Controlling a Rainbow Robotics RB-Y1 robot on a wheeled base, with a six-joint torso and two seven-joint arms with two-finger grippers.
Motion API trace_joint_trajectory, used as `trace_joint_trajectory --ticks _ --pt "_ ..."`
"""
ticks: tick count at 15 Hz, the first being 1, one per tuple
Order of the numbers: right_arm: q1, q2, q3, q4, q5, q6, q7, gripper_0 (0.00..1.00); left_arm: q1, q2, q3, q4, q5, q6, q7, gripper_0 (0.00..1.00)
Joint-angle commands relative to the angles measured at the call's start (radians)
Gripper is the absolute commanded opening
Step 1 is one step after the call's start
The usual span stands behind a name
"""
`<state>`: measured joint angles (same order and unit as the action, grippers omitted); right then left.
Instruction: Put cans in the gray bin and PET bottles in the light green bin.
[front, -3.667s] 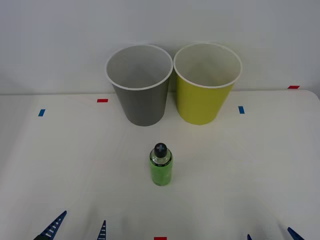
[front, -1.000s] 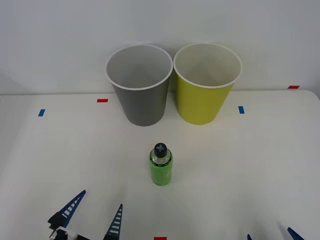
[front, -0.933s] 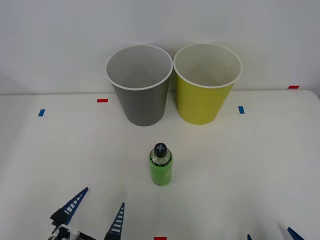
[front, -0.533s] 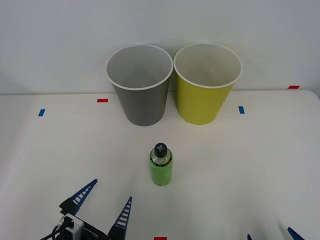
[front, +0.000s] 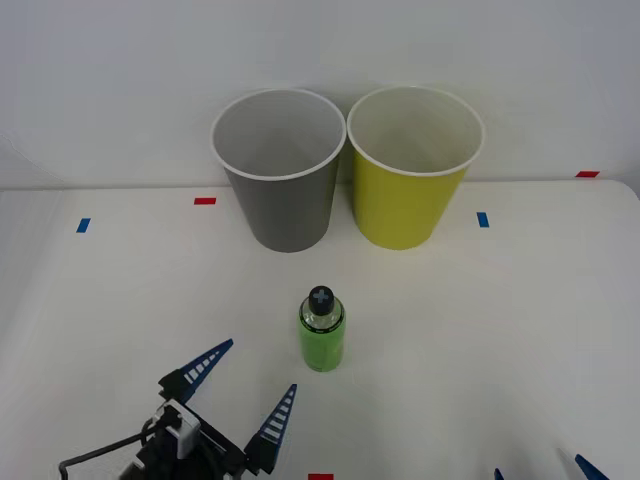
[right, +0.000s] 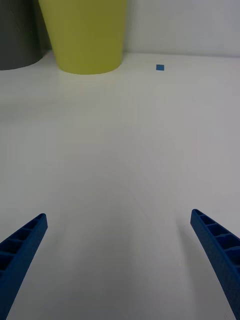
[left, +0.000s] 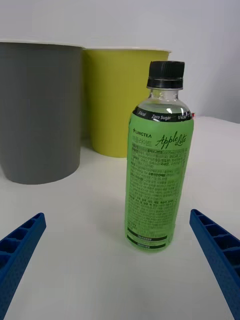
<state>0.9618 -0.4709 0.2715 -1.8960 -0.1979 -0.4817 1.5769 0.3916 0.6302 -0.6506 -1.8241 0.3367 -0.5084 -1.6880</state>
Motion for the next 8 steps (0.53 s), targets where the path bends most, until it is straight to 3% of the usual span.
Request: trace_joint_trajectory --ticks 1,8 --pt "0.000 0.000 0.000 0.000 0.000 0.000 0.000 1.00 -0.063 -0.009 -0.049 0.000 0.019 0.034 -0.006 1.00" --pt "0.000 0.000 0.000 0.000 0.000 0.000 0.000 1.00 -0.177 -0.064 -0.069 0.000 0.028 0.172 -0.029 1.00"
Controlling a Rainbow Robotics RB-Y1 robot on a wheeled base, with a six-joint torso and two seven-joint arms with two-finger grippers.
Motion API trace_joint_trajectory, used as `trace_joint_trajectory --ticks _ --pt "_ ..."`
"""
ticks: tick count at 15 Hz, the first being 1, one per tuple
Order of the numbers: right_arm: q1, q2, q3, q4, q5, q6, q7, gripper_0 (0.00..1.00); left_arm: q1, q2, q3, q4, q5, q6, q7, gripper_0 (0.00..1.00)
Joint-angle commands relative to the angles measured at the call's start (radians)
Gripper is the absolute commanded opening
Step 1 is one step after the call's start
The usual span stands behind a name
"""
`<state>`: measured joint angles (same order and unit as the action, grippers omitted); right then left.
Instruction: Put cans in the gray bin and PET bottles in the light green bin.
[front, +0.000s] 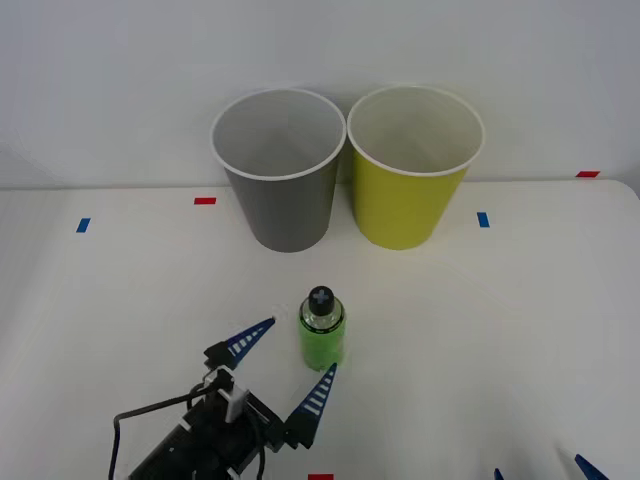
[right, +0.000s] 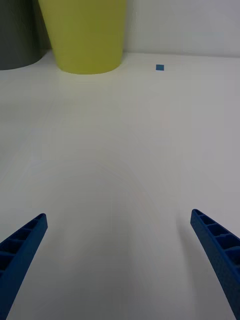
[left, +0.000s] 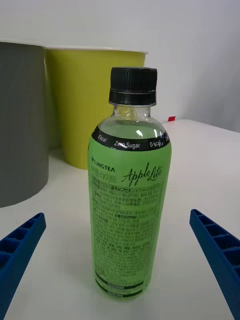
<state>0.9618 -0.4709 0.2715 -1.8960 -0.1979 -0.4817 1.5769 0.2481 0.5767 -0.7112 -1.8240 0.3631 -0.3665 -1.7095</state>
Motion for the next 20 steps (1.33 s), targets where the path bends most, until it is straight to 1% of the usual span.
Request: trace_joint_trajectory --ticks 1,7,14,20 --pt "0.000 0.000 0.000 0.000 0.000 0.000 0.000 1.00 -0.046 -0.014 -0.010 0.000 0.003 0.047 -0.009 1.00" --pt "0.000 0.000 0.000 0.000 0.000 0.000 0.000 1.00 -0.132 -0.046 -0.008 0.002 0.016 0.141 -0.010 1.00" --pt "0.000 0.000 0.000 0.000 0.000 0.000 0.000 1.00 -0.150 -0.080 -0.008 0.003 0.026 0.176 -0.012 1.00" --pt "0.000 0.000 0.000 0.000 0.000 0.000 0.000 1.00 -0.151 -0.087 -0.010 0.003 0.028 0.189 -0.009 1.00"
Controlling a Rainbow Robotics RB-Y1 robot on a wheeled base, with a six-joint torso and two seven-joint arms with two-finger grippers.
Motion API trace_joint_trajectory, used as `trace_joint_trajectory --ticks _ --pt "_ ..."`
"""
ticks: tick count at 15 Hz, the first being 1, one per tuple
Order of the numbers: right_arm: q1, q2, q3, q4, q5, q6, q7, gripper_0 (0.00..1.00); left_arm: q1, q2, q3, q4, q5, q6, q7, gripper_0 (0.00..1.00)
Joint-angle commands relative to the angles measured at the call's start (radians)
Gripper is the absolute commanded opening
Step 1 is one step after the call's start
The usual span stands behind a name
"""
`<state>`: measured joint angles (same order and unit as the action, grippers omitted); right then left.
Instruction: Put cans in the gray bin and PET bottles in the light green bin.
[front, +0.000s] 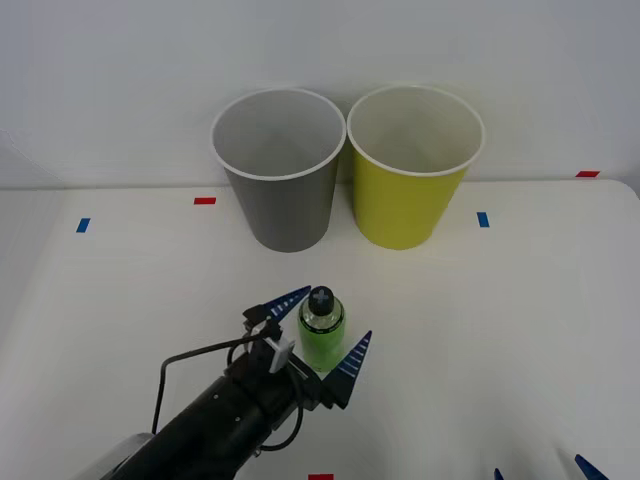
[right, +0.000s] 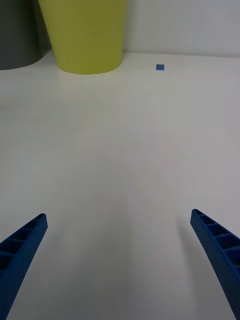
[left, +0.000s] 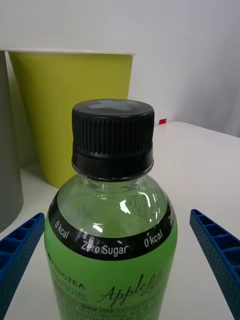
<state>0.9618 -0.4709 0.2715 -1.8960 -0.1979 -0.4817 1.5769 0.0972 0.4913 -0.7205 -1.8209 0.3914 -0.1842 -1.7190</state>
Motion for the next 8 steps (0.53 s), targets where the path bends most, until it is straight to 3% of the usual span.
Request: trace_joint_trajectory --ticks 1,8 --pt "0.000 0.000 0.000 0.000 0.000 0.000 0.000 1.00 -0.001 -0.002 0.000 0.000 0.000 0.006 0.003 1.00" --pt "0.000 0.000 0.000 0.000 0.000 0.000 0.000 1.00 -0.019 -0.003 0.000 0.000 0.003 0.035 0.010 1.00"
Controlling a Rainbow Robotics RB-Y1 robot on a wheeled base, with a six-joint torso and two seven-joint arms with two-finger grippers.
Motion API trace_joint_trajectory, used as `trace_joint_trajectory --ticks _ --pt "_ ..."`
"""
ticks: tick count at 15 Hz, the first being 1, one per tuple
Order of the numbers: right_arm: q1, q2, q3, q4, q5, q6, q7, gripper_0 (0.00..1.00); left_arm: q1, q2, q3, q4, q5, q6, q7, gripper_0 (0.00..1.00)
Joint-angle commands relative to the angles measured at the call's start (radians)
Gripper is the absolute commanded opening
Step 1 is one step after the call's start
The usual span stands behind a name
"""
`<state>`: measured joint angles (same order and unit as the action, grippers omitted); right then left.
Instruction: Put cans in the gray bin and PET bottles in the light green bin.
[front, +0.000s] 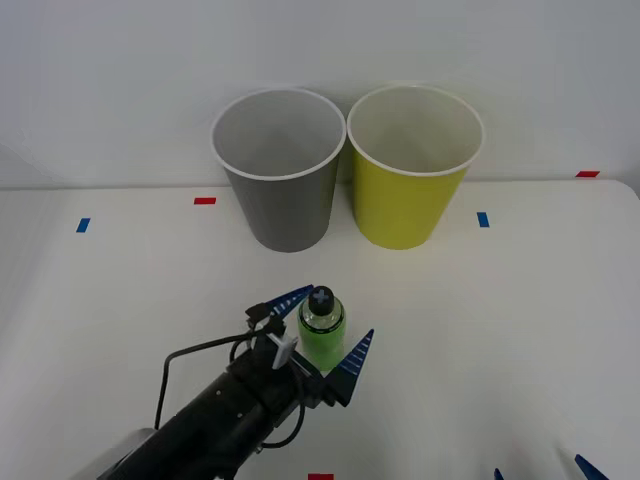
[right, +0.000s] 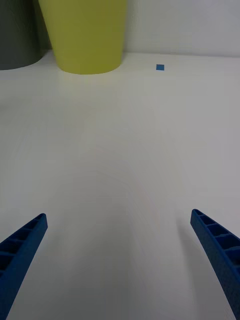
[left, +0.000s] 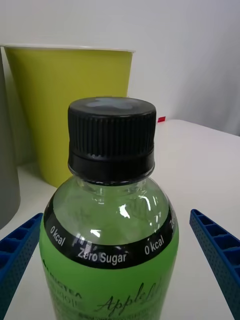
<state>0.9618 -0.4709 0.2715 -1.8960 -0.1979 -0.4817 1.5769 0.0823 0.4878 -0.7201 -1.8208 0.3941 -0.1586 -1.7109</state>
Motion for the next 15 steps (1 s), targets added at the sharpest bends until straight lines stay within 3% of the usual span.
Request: trace_joint_trajectory --ticks 1,3,4,7,15 --pt "0.000 0.000 0.000 0.000 0.000 0.000 0.000 1.00 -0.006 -0.002 -0.001 0.000 0.000 0.010 0.002 0.96" --pt "0.000 0.000 0.000 0.000 0.000 0.000 0.000 1.00 -0.006 -0.005 -0.001 0.000 0.000 0.010 0.002 0.25" --pt "0.000 0.000 0.000 0.000 0.000 0.000 0.000 1.00 -0.006 -0.005 -0.001 0.000 0.000 0.018 0.001 0.07" --pt "0.000 0.000 0.000 0.000 0.000 0.000 0.000 1.00 -0.006 -0.009 -0.001 0.000 -0.004 0.030 -0.001 0.01" --pt "0.000 0.000 0.000 0.000 0.000 0.000 0.000 1.00 -0.026 -0.011 0.019 -0.017 0.000 0.113 0.004 0.00"
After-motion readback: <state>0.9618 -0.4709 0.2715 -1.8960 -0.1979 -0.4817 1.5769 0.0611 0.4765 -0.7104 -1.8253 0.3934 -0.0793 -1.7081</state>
